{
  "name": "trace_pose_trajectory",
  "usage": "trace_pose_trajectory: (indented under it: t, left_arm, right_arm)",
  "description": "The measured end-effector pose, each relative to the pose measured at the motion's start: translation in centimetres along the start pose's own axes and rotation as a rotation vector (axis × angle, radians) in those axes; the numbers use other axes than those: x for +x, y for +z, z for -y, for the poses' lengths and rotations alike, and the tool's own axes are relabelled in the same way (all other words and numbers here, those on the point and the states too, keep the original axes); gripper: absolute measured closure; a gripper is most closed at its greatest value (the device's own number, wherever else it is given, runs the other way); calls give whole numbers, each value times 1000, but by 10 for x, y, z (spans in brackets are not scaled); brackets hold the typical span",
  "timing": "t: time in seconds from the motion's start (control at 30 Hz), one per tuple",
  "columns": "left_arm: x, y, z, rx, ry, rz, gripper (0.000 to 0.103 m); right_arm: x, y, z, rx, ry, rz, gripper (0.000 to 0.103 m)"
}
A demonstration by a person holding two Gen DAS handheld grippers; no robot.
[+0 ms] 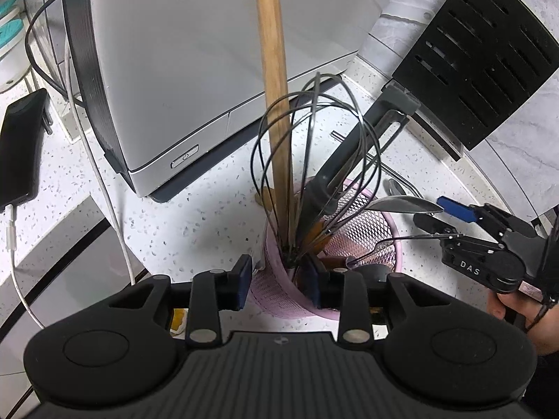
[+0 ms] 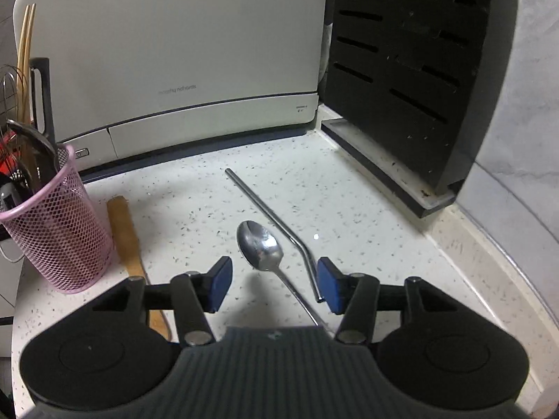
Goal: Organize utensils
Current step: 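Move the right gripper to the metal spoon and close on it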
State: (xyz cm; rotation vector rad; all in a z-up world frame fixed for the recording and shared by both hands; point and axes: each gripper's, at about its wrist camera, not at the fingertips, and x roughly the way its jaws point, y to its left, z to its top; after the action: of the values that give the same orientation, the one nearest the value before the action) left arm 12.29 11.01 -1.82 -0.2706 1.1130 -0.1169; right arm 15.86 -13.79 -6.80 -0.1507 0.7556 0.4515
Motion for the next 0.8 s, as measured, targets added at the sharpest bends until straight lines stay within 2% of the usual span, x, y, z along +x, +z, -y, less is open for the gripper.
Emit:
trace_pose_trajectory:
  t: [0.13, 0.27, 0.5, 0.6, 0.67, 0.8]
  left_arm:
    - [-1, 0, 1, 3, 2, -2, 64]
    - [-1, 0, 4, 5, 8, -2, 65]
    - [-1, 0, 3, 1, 2, -4, 64]
    - [-1, 0, 3, 1, 1, -4, 64]
    - [-1, 0, 3, 1, 0, -4, 64]
    - [-1, 0, 1, -2, -3, -4, 64]
  right_arm:
    - [9, 0, -2, -14, 53, -1, 56]
    - [15, 3, -12, -68, 44, 1, 59]
    - [36, 10, -10, -16, 52, -15, 60]
    - [43, 12, -11, -31, 38, -18, 60]
    - [45, 14, -10, -31, 30, -19, 70]
    - [46, 17, -8, -19, 32, -36, 71]
